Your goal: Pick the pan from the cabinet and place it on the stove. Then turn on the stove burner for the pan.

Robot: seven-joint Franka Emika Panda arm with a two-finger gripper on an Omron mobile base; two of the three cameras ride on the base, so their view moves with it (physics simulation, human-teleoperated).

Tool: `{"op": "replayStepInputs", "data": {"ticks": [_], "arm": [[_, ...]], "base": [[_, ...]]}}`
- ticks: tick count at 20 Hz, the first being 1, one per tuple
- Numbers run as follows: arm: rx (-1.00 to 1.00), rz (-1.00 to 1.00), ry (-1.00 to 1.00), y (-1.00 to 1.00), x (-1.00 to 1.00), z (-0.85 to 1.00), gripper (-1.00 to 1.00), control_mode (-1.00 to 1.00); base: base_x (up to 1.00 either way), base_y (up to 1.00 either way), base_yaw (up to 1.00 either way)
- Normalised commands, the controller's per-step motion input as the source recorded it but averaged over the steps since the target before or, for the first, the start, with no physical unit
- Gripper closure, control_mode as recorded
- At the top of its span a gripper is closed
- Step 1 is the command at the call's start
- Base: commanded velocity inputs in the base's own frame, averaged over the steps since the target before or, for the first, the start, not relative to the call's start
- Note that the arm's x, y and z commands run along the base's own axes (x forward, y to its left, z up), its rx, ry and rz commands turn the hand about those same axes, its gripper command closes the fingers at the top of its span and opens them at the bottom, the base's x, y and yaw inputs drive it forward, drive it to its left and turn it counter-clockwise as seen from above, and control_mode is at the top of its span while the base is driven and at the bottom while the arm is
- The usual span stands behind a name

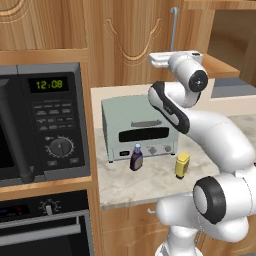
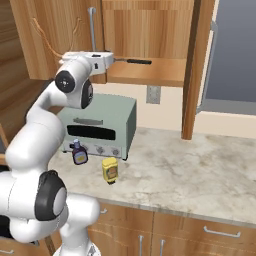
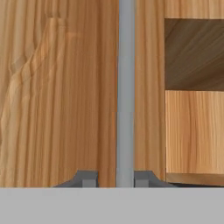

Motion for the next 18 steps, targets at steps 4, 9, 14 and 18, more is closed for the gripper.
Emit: {"op": "replayStepInputs", "data": {"ticks": [4,9,14,18], "arm": [[-0.02,0.0,0.03,-0.01,0.0,-0.16,1.0,-1.0],[-0.02,0.0,0.0,0.11,-0.16,0.0,1.0,-1.0],[0.0,0.0,0.01,0.35,-0.43,0.05,1.0,-1.0],[0.0,0.0,0.0,0.39,-0.7,0.02,1.0,-1.0]], "base": [[0.0,0.0,0.0],[0.0,0.0,0.0],[0.0,0.0,0.0],[0.0,0.0,0.0]]}}
